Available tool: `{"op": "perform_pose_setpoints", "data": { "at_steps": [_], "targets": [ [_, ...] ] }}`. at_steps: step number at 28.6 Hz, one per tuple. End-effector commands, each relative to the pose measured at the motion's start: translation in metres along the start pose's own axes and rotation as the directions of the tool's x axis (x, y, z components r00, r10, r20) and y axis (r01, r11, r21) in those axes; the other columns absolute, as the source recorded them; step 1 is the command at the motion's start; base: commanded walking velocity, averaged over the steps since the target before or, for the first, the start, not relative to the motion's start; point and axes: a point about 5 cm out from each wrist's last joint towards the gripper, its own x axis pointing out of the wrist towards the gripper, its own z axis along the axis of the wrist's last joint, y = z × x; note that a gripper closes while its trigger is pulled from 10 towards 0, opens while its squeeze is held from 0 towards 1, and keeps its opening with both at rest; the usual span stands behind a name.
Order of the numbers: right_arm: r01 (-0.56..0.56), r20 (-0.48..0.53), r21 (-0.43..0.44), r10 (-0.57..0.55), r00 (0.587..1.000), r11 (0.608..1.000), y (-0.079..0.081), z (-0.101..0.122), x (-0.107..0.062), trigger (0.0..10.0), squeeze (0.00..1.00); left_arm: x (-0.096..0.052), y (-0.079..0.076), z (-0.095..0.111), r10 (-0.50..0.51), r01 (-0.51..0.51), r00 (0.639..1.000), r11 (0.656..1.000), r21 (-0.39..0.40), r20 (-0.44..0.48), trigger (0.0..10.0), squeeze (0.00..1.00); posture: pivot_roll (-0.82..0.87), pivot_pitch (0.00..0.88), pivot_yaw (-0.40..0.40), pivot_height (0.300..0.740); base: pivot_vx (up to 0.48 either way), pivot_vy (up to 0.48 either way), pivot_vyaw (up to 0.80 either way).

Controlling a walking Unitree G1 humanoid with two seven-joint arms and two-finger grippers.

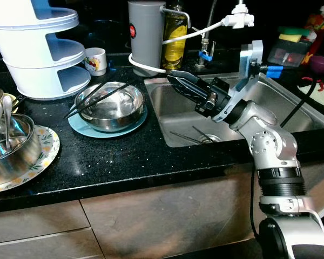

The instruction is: Kitchen organization

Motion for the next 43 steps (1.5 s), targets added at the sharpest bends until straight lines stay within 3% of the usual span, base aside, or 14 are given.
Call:
{"op": "perform_pose_setpoints", "data": {
  "at_steps": [1,3,5,6,7,8,11,13,19,21,27,29,33,43],
  "targets": [
    [-0.025,0.014,0.004,0.024,1.0,1.0,0.003,0.002,0.003,10.0,0.0,-0.002,-0.006,0.007,-0.082,0.085,0.995,0.995,-0.046,0.055,10.0,0.0,0.06,0.178,-0.032,0.74,0.0,0.0,0.0],
    [-0.03,0.014,0.006,0.03,0.999,1.0,0.003,0.001,0.004,10.0,0.0,-0.016,-0.033,0.03,-0.376,0.431,0.888,0.881,-0.194,0.266,10.0,0.0,0.06,0.175,-0.033,0.74,0.0,0.0,0.0],
    [-0.032,0.013,0.005,0.032,0.999,0.999,0.002,0.002,0.004,10.0,0.0,-0.035,-0.054,0.044,-0.586,0.681,0.703,0.718,-0.143,0.403,10.0,0.0,0.06,0.175,-0.033,0.74,0.0,0.0,0.0],
    [-0.032,0.013,0.005,0.032,0.999,0.999,0.002,0.002,0.004,10.0,0.0,-0.035,-0.054,0.044,-0.586,0.681,0.703,0.718,-0.143,0.403,10.0,0.0,0.06,0.175,-0.033,0.74,0.0,0.0,0.0],
    [-0.032,0.012,0.004,0.032,0.999,0.999,0.002,0.002,0.003,10.0,0.0,-0.045,-0.064,0.044,-0.682,0.768,0.61,0.635,-0.089,0.403,10.0,0.0,0.05,0.171,-0.03,0.74,0.0,0.0,0.0],
    [-0.031,0.01,0.003,0.031,0.999,1.0,0.002,0.002,0.003,10.0,0.0,-0.057,-0.077,0.039,-0.782,0.836,0.515,0.549,-0.004,0.351,10.0,0.0,0.05,0.171,-0.03,0.74,0.0,0.0,0.0],
    [-0.03,0.008,0.0,0.03,1.0,1.0,0.002,0.003,0.001,10.0,0.0,-0.079,-0.103,0.012,-0.936,0.937,0.329,0.341,0.082,0.125,10.0,0.0,0.05,0.171,-0.03,0.74,0.0,0.0,0.0],
    [-0.03,0.007,-0.001,0.03,1.0,1.0,0.002,0.003,0.0,10.0,0.0,-0.089,-0.114,-0.008,-0.962,0.957,0.27,0.263,0.121,-0.045,10.0,0.0,0.04,0.165,-0.025,0.74,0.0,0.0,0.0],
    [-0.033,0.003,0.0,0.033,0.999,0.999,0.001,0.003,0.001,10.0,0.0,-0.098,-0.117,-0.045,-0.91,0.972,0.233,0.21,0.101,-0.343,10.0,0.0,0.04,0.172,-0.029,0.74,0.0,0.0,0.0],
    [-0.035,0.003,0.0,0.035,0.999,0.999,0.001,0.003,0.001,10.0,0.0,-0.097,-0.109,-0.053,-0.843,0.961,0.275,0.247,0.122,-0.462,10.0,0.0,0.04,0.172,-0.029,0.74,0.0,0.0,0.0],
    [-0.036,0.003,0.0,0.036,0.999,0.999,0.001,0.003,0.001,10.0,0.0,-0.097,-0.098,-0.053,-0.775,0.945,0.325,0.28,0.166,-0.542,10.0,0.0,0.05,0.176,-0.033,0.74,0.0,0.0,0.0],
    [-0.038,0.003,0.002,0.038,0.999,0.999,0.001,0.003,0.001,10.0,0.0,-0.095,-0.084,-0.047,-0.695,0.92,0.39,0.314,0.232,-0.604,10.0,0.0,0.05,0.177,-0.032,0.74,0.0,0.0,0.0],
    [-0.038,0.003,0.005,0.038,0.999,0.999,0.001,0.002,0.001,10.0,0.0,-0.092,-0.067,-0.036,-0.593,0.887,0.46,0.342,0.311,-0.66,10.0,0.0,0.06,0.178,-0.032,0.74,0.0,0.0,0.0],
    [-0.038,0.007,0.01,0.038,0.999,0.999,0.001,0.001,0.001,10.0,0.0,-0.088,-0.041,-0.042,-0.401,0.865,0.476,0.373,0.336,-0.783,10.0,0.0,0.06,0.177,-0.028,0.74,0.0,0.0,0.0]
  ]
}}
